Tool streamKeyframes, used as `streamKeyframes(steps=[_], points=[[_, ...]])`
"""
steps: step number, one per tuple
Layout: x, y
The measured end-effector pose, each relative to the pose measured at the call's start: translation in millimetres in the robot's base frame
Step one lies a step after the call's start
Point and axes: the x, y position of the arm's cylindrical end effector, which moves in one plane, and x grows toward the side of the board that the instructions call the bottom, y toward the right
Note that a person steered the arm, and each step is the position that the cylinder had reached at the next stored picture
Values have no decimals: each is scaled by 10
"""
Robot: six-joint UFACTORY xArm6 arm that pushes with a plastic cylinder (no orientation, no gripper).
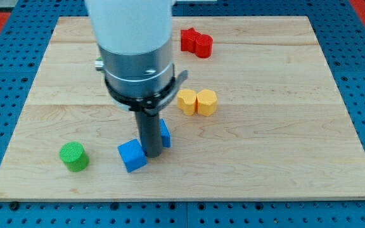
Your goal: Move the blue triangle to the top of the blue cube
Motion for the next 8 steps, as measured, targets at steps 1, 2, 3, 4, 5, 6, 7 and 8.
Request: streamKeyframes(steps=[1, 2, 3, 4, 5, 6, 7, 8], points=[[112, -39], [168, 221], [129, 745], [-18, 843], [-185, 573], [-338, 646], [-237, 112], [-285, -237]])
